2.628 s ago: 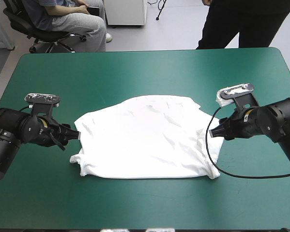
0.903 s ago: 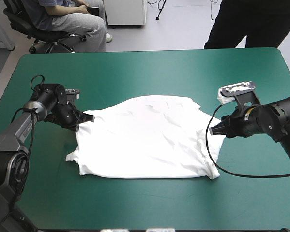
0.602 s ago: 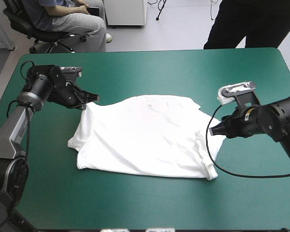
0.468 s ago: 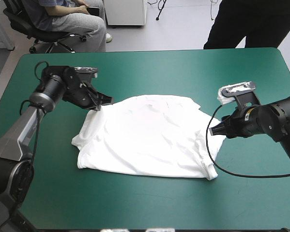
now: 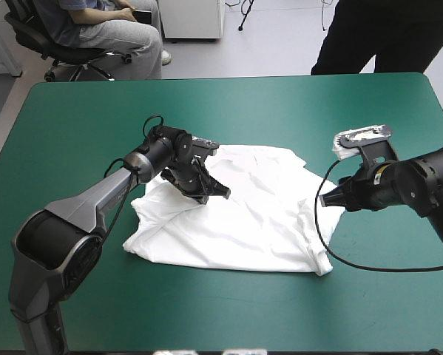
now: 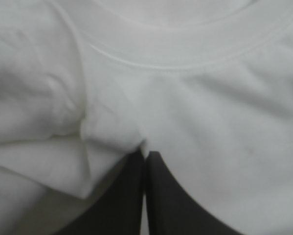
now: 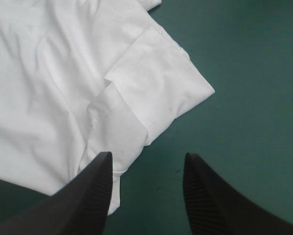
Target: Fold the cloth
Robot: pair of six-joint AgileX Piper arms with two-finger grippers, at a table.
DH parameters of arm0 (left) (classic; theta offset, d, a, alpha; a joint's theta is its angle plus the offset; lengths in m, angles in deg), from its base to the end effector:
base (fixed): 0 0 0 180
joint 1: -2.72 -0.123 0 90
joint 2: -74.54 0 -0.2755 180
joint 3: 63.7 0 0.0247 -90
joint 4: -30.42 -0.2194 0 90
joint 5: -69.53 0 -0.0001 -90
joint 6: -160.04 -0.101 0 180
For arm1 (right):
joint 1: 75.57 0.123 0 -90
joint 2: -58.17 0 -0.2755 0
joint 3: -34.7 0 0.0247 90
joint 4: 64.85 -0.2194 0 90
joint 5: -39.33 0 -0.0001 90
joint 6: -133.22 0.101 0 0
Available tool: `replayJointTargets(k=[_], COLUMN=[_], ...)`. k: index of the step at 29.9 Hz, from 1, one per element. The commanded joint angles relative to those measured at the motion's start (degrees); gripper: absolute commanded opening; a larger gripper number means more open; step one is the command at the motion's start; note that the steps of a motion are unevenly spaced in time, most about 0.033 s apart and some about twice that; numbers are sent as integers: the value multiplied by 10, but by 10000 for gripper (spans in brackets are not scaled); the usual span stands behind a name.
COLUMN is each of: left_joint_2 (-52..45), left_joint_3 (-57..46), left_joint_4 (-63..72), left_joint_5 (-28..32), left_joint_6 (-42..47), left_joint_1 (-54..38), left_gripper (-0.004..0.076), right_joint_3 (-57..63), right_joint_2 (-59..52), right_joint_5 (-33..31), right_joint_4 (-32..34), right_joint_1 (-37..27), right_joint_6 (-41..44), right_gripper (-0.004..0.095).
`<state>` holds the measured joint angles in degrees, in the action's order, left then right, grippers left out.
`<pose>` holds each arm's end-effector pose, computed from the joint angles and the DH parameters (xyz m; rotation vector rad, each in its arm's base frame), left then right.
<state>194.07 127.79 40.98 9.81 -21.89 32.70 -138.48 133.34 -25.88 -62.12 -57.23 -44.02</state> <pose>0.3158 -0.2007 0.2209 0.7046 2.8737 -0.3201 0.1892 0.0581 0.3595 -0.3574 2.5441 0.0764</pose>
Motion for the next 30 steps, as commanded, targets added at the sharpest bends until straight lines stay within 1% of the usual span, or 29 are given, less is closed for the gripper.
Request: replayJointTargets(k=[1,3,4,6,7,8,10,11,12,16,19,20,21,23,25,27,28,30], left_joint_2=[-25,-28,-29,-30,-30,-30,-32,-34,-36,-60,-84,-91,-100,-122,-147,-170,-183,-210], left_joint_3=[17,17,18,28,36,46,76,93,106,160,165,161,159,154,151,143,139,120], left_joint_4=[9,9,9,9,9,9,8,5,1,-68,-119,-126,-125,-119,-121,-123,-123,-124], left_joint_5=[14,17,19,9,0,-12,-43,-55,-64,-116,-142,-143,-143,-143,-143,-143,-143,-143], left_joint_6=[2,-19,-30,-40,-40,-39,-28,-21,-18,11,34,40,41,47,48,48,48,48], left_joint_1=[4,3,3,3,3,3,3,3,3,2,-13,-19,-26,-45,-62,-76,-81,-89], left_gripper=[-6,39,83,184,249,316,419,457,477,473,473,473,473,473,470,465,461,445], right_joint_3=[-19,-19,-19,-19,-19,-19,-19,-19,-19,-23,-40,-45,-51,-71,-92,-105,-109,-111], right_joint_2=[-13,-13,-13,-13,-13,-13,-12,-12,-12,-10,8,16,27,56,92,122,137,162], right_joint_5=[19,19,19,18,17,12,6,6,11,40,36,36,33,6,-27,-28,-21,-10], right_joint_4=[5,5,5,3,2,-2,-8,-8,-8,0,-27,-38,-58,-120,-165,-170,-161,-139], right_joint_1=[-5,-5,-5,-5,-5,-5,-5,-5,-5,-17,-65,-83,-102,-148,-186,-204,-209,-209], right_joint_6=[2,2,2,2,2,8,22,27,31,42,40,24,6,-41,-82,-89,-97,-108], right_gripper=[427,427,427,428,428,428,428,429,430,430,431,432,432,441,490,547,567,573])
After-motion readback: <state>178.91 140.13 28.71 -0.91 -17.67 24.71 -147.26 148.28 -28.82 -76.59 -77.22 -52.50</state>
